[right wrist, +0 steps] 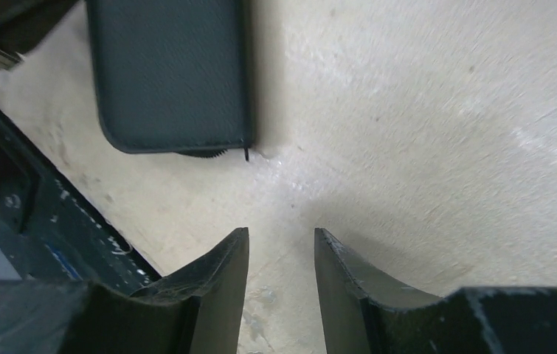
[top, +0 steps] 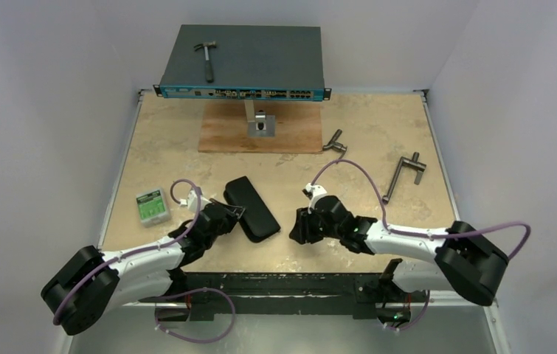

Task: Sort the hair-cutting tools
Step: Close the hairdressing tool bag at the center of the board.

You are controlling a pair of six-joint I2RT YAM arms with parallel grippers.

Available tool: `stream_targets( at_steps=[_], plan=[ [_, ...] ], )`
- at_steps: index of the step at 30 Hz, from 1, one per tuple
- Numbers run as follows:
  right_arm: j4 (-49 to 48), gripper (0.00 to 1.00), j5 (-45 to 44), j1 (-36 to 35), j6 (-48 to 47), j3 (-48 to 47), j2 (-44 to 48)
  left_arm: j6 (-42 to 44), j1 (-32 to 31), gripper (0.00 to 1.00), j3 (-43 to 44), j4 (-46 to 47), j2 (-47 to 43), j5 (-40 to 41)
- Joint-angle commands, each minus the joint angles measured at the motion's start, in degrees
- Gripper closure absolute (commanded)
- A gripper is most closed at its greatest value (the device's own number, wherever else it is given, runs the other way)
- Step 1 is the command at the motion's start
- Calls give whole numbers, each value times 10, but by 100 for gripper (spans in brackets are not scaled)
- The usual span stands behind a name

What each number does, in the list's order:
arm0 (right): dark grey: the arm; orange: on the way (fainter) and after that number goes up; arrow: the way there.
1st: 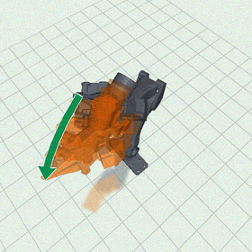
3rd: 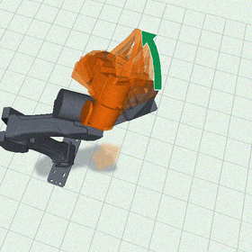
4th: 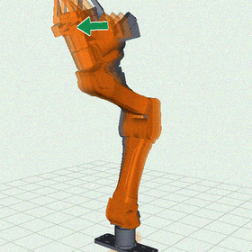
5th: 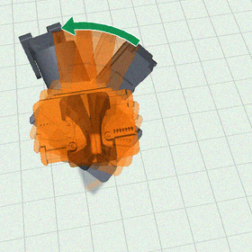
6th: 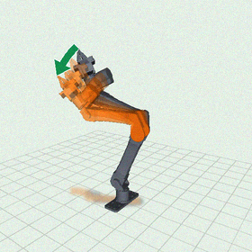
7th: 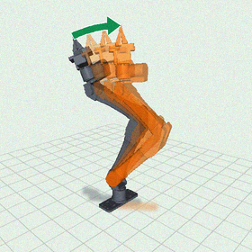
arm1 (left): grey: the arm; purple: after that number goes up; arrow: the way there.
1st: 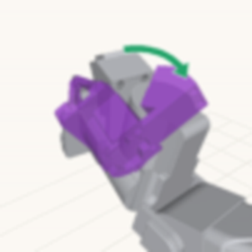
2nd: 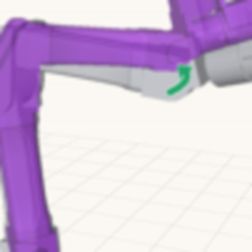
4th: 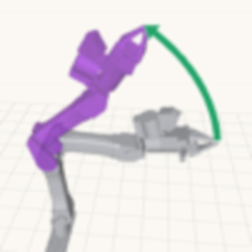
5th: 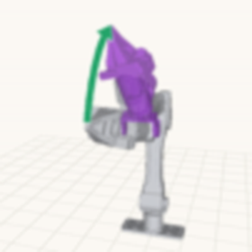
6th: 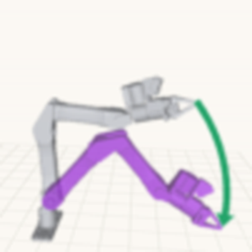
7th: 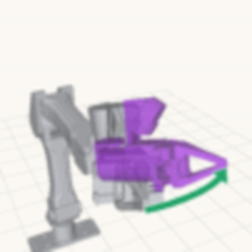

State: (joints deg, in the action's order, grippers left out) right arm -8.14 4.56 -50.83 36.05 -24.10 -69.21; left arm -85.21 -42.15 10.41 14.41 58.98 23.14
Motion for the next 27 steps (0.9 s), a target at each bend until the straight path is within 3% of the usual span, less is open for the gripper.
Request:
stream_targets(
  at_steps=[1,14,27],
  plan=[
    [-51,62,-45,-28,13,-20,-52,-26,-2,100,2,-34,11,54],
    [-99,62,-86,-63,-7,-83,-162,-26,-7,100,-12,-52,-11,68],
    [-162,74,-131,-71,-8,-70,-190,-23,-7,100,-17,-62,-12,54]
  ],
)
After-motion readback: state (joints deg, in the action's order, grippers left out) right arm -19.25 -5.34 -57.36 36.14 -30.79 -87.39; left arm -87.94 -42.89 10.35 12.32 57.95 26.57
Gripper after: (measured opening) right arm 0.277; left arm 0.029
